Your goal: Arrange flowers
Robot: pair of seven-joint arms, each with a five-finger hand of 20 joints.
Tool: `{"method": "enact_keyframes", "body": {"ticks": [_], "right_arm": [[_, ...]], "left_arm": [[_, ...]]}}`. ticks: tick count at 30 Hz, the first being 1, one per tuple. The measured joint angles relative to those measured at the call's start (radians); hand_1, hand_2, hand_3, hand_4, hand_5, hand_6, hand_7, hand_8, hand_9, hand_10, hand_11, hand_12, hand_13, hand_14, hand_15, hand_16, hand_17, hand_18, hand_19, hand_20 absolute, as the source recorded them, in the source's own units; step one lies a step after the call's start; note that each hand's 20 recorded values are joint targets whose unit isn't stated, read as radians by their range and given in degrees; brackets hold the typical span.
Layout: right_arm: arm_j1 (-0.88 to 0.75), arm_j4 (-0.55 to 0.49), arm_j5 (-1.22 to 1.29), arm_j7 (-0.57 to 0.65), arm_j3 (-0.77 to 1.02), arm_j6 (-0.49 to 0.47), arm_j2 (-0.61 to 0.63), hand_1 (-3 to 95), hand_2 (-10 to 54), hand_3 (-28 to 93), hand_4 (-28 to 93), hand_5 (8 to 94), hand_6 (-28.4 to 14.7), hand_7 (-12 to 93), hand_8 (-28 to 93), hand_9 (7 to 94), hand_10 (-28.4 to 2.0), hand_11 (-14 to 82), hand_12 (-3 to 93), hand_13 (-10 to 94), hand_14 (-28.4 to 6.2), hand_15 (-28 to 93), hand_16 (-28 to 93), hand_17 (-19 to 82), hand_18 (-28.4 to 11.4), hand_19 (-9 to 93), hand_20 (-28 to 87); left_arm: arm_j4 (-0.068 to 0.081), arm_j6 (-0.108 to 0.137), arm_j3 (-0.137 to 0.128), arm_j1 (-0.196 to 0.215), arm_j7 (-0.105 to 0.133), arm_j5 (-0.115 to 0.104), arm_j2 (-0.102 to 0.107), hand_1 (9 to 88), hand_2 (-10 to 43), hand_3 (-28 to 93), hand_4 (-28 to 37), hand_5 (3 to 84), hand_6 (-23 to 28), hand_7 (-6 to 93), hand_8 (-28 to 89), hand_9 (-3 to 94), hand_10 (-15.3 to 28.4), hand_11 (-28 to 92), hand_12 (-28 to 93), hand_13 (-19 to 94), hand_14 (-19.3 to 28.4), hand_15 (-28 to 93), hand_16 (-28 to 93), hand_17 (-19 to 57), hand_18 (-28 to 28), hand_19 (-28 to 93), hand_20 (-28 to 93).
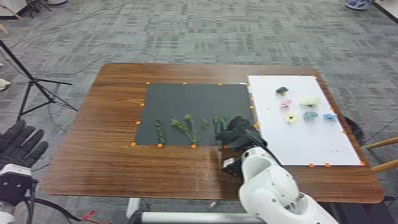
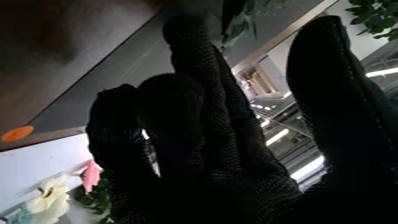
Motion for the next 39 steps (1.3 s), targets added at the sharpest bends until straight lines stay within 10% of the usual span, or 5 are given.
{"method": "enact_keyframes", "body": {"ticks": [11,39], "right_arm": [[-0.012,-0.021,-0.377,-0.049,-0.080,0.008,0.063,40.9,-9.5,69,-28,38.3,-16.3,35,-12,38.3,-28.3,50.1,36.1,56,-19.5,83,39,32,-28.4,87,40],[-0.002,0.051,-0.468,-0.034,-0.130,-0.047,0.070,43.8,-9.5,75,-28,37.1,-17.5,35,-13,36.1,-28.4,51.5,40.3,55,-20.5,85,40,31,-28.4,86,45]], "left_arm": [[0.000,0.001,0.005,0.000,-0.001,-0.003,0.002,26.9,17.0,71,-28.2,39.2,9.3,10.2,-7,32.1,13.9,17,12,24,13.5,30,-2,-1.8,12.2,24,12],[0.000,0.001,0.017,0.001,-0.008,-0.024,0.005,26.8,17.1,71,-28.2,39.3,9.4,10.1,-7,32.1,13.9,17,12,24,13.6,30,-2,-1.8,12.1,24,12]]}}
